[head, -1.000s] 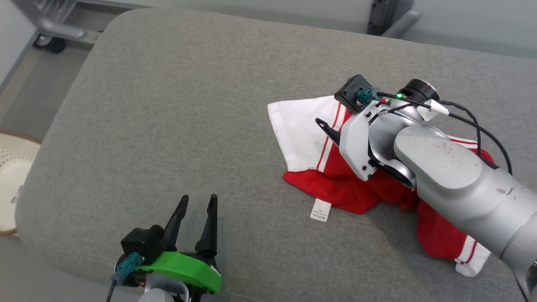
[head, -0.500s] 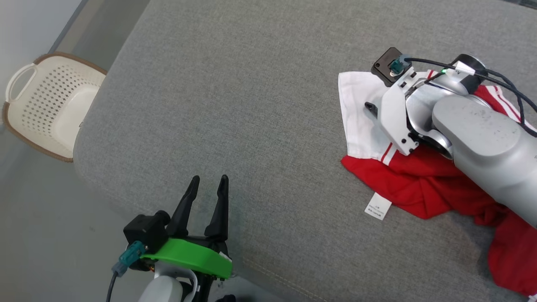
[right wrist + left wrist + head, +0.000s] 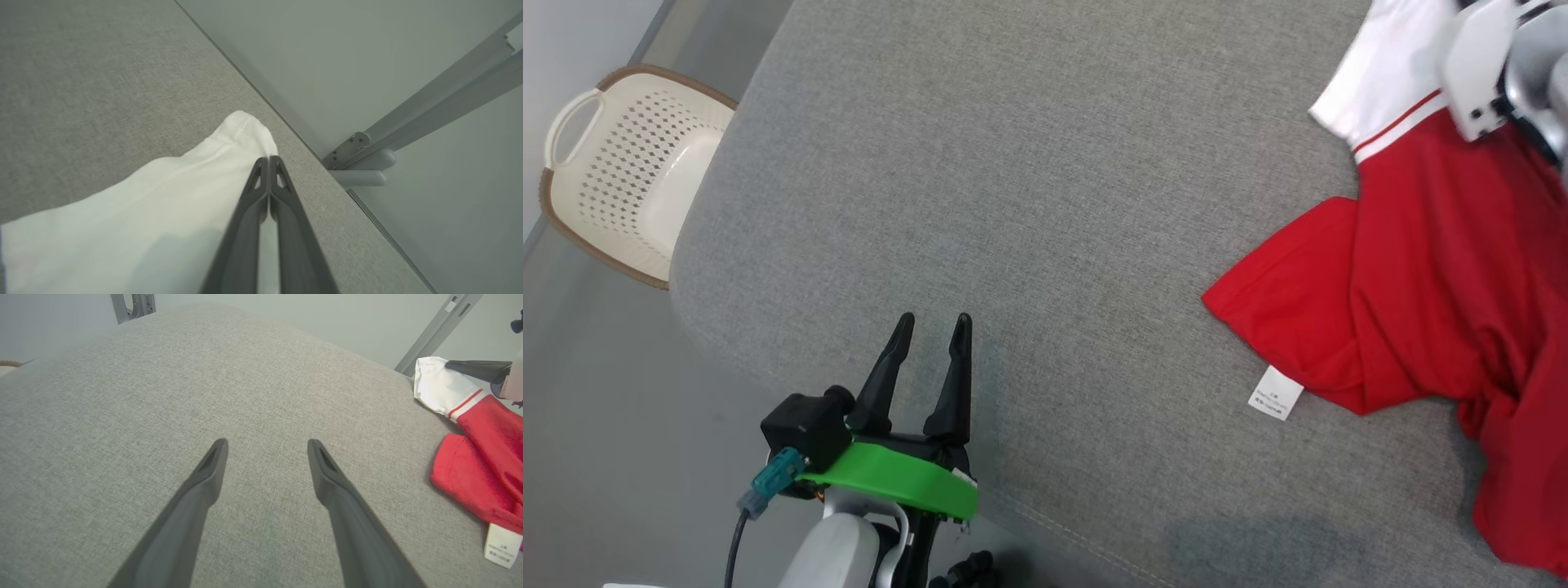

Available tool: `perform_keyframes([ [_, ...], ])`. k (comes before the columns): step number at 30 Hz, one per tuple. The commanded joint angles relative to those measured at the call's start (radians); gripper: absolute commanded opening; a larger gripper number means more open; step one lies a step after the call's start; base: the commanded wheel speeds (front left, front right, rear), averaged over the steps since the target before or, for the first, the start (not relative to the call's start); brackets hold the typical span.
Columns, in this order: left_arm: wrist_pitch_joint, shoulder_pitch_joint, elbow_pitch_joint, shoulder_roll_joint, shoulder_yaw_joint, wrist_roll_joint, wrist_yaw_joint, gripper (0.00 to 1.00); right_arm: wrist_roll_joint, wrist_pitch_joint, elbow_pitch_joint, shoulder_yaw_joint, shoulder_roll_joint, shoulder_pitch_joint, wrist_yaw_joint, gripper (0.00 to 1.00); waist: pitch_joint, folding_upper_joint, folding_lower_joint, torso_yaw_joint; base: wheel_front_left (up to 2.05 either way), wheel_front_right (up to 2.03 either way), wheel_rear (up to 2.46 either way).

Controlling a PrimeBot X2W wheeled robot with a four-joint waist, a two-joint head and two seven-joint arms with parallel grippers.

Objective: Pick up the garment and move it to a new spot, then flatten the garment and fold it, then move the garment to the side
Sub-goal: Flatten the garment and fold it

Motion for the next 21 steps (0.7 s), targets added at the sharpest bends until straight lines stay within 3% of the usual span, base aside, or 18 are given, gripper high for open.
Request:
perform_keyframes([
  [1,0.000,-0.020,-0.005,0.002,0.002,0.012,-0.004,1.00,-0.028,-0.041,0.083,-0.032,-0.025,-0.041,-0.002,0.00,0.000,0.0000,-0.0001,-0.027,0.00,0.00,0.00],
  [5,0.000,-0.034,-0.010,0.002,-0.009,0.023,-0.009,1.00,-0.078,-0.098,0.158,-0.114,-0.093,-0.110,-0.002,0.00,0.005,0.0000,-0.0001,-0.034,0.00,0.00,0.00],
  [9,0.000,-0.053,-0.012,0.001,-0.028,0.033,-0.013,1.00,-0.134,-0.072,0.166,-0.244,-0.276,-0.105,-0.002,0.00,0.016,0.0000,-0.0001,-0.029,0.00,0.00,0.00],
  [11,0.000,-0.056,-0.011,0.001,-0.032,0.030,-0.015,1.00,-0.151,-0.071,0.164,-0.287,-0.304,-0.101,-0.002,0.02,0.019,0.0000,-0.0001,-0.028,0.00,0.00,0.00],
  [12,0.000,-0.060,-0.012,0.003,-0.034,0.030,-0.015,1.00,-0.173,-0.076,0.162,-0.333,-0.331,-0.100,-0.002,0.42,0.021,0.0000,-0.0001,-0.029,0.00,0.00,0.00],
  [13,0.000,-0.063,-0.012,0.003,-0.035,0.032,-0.014,1.00,-0.198,-0.079,0.161,-0.378,-0.342,-0.092,-0.002,1.00,0.022,0.0000,-0.0001,-0.033,0.00,0.00,0.00],
  [16,0.000,-0.068,-0.006,0.002,-0.031,0.042,-0.012,1.00,-0.259,-0.095,0.163,-0.518,-0.341,-0.043,-0.001,1.00,0.014,0.0000,-0.0001,-0.058,0.00,0.00,0.00],
  [21,0.000,-0.067,0.009,0.002,-0.005,0.070,-0.017,1.00,-0.334,-0.197,0.163,-0.673,-0.216,0.053,-0.002,1.00,-0.035,0.0000,-0.0001,-0.131,0.00,0.00,0.00],
])
